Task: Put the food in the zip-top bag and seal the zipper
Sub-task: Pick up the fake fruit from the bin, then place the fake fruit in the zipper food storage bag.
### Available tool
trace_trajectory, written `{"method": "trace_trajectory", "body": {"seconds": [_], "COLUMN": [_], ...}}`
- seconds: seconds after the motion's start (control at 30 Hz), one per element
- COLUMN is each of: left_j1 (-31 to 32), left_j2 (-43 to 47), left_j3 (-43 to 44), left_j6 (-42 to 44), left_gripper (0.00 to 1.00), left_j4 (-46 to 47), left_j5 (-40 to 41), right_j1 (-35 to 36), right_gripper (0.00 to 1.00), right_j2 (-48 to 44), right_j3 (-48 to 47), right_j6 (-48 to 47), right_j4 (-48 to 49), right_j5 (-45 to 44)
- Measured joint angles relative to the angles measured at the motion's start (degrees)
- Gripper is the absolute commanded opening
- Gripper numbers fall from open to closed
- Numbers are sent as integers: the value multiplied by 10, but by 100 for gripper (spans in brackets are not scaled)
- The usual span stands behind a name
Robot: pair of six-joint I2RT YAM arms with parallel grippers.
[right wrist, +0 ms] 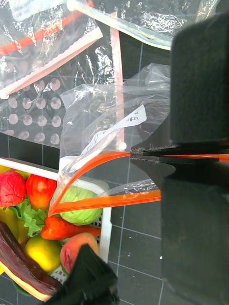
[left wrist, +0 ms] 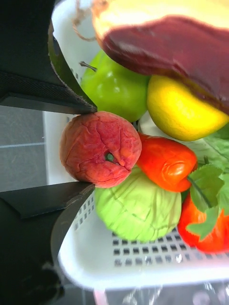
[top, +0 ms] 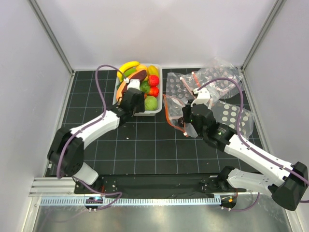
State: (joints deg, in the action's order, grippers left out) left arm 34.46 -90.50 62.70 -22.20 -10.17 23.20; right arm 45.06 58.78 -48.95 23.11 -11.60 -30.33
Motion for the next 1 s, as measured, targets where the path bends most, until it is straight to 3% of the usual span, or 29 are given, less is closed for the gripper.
{"method": "trace_trajectory", "body": {"seconds": [0.27,0.43,0.7,1.0], "left_j1": [2,9,59,112], "left_j2": [183,230,237,140], "left_j3": [-119,-154,-180,-151], "left_j6": [-15,-31,-67,-75], "left_gripper": [42,42,41,41], "left_j4": [91,157,249,282], "left_j5": [-64,-146,-285,-328], "right_j1": [0,0,0,-2], "right_gripper": [1,1,1,1], "right_j2": [9,14,14,2], "right_j3": [0,0,0,2], "right_j6": [0,0,0,2], "right_j4": [3,4,7,13], "right_j5": [0,7,43,102]}}
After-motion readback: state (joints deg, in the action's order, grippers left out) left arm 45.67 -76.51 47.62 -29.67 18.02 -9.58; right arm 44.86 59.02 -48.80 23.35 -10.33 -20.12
